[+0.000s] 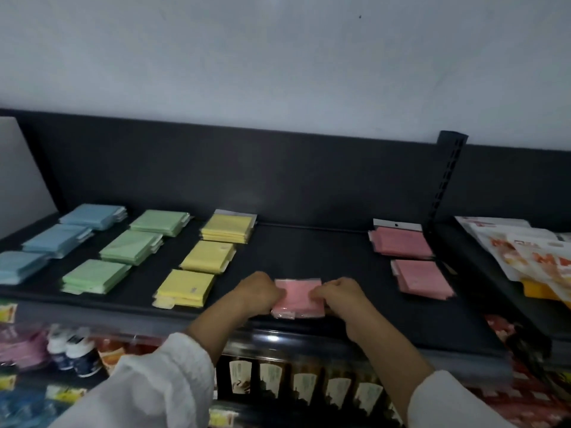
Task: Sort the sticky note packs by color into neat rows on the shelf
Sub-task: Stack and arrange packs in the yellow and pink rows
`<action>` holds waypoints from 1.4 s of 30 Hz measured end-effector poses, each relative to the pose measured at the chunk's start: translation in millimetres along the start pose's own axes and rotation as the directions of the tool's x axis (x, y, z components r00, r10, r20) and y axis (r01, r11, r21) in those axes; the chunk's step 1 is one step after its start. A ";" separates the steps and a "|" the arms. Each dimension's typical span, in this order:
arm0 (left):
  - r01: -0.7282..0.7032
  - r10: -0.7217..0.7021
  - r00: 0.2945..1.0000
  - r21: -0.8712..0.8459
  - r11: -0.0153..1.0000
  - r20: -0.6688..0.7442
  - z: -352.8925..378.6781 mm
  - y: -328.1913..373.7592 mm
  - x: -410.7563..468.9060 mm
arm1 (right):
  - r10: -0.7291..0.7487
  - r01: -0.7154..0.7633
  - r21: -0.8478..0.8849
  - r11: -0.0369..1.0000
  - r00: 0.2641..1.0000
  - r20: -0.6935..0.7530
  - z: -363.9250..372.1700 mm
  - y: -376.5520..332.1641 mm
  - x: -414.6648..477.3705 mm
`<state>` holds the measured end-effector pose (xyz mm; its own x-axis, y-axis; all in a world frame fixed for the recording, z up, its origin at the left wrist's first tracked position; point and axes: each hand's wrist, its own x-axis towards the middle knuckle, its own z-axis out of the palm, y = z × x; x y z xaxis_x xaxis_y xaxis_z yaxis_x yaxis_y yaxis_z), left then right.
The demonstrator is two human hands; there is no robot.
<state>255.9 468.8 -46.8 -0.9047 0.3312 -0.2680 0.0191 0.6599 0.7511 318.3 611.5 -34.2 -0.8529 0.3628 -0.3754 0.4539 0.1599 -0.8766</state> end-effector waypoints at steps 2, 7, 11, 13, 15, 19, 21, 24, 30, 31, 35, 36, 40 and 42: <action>-0.009 0.006 0.999 0.088 0.996 0.037 -3.4 -4.3 5.8 | 0.016 -0.017 -0.089 0.996 1.000 -0.005 4.5 -1.9 3.8; -0.026 0.022 0.986 0.020 0.999 0.167 -8.4 -11.1 10.9 | 0.033 -0.048 -0.286 0.957 0.998 -0.054 13.1 -0.1 10.8; -0.133 0.113 0.981 0.127 0.983 0.156 -10.1 -19.3 11.7 | 0.010 -0.030 -0.291 0.956 0.998 -0.069 14.9 -3.4 4.1; -0.163 0.143 0.985 0.234 0.959 0.102 -10.0 -22.4 9.6 | -0.009 -0.013 -0.277 0.961 0.997 -0.075 15.4 -2.7 1.1; -0.188 0.177 0.982 0.308 0.933 0.066 -8.6 -25.1 7.7 | -0.031 0.007 -0.250 0.968 0.995 -0.093 16.0 0.3 0.1; -0.186 0.184 0.982 0.358 0.915 0.039 -4.2 -25.3 5.3 | -0.043 0.017 -0.205 0.979 0.992 -0.122 17.4 5.8 0.6; -0.170 0.176 0.984 0.400 0.901 0.024 -5.3 -22.3 3.6 | -0.052 0.027 -0.177 0.984 0.989 -0.138 17.9 7.6 1.0; -0.200 0.272 0.961 0.567 0.799 -0.044 -11.9 -9.0 -2.8 | -0.042 0.029 -0.074 0.997 0.981 -0.187 5.0 9.9 1.0; -0.426 0.556 0.830 0.614 0.664 -0.025 -6.0 40.0 -4.7 | -0.151 0.071 -0.168 0.983 0.836 -0.528 -78.1 24.4 2.6; -0.483 0.566 0.823 0.575 0.660 0.043 3.2 52.9 -1.1 | -0.144 0.028 -0.209 0.978 0.812 -0.565 -96.3 29.5 6.1; -0.597 0.477 0.802 0.482 0.641 0.359 42.7 95.7 11.7 | -0.097 -0.071 -0.277 0.958 0.829 -0.550 -142.4 41.8 27.3; -0.596 0.442 0.802 0.482 0.642 0.403 52.5 104.3 16.7 | -0.089 -0.070 -0.276 0.958 0.847 -0.524 -149.8 42.6 33.2; -0.527 0.383 0.847 0.481 0.701 0.369 83.3 126.9 40.6 | -0.066 -0.097 -0.338 0.936 0.896 -0.440 -167.3 44.2 55.9; -0.472 0.357 0.878 0.456 0.755 0.317 99.3 137.6 51.1 | -0.078 -0.102 -0.400 0.911 0.909 -0.409 -175.5 47.0 66.1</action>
<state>254.5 643.6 -17.0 -0.6529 0.7407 -0.1582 0.6353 0.6493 0.4180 328.5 804.0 -47.4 -0.7054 0.6928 -0.1498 0.6033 0.4759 -0.6400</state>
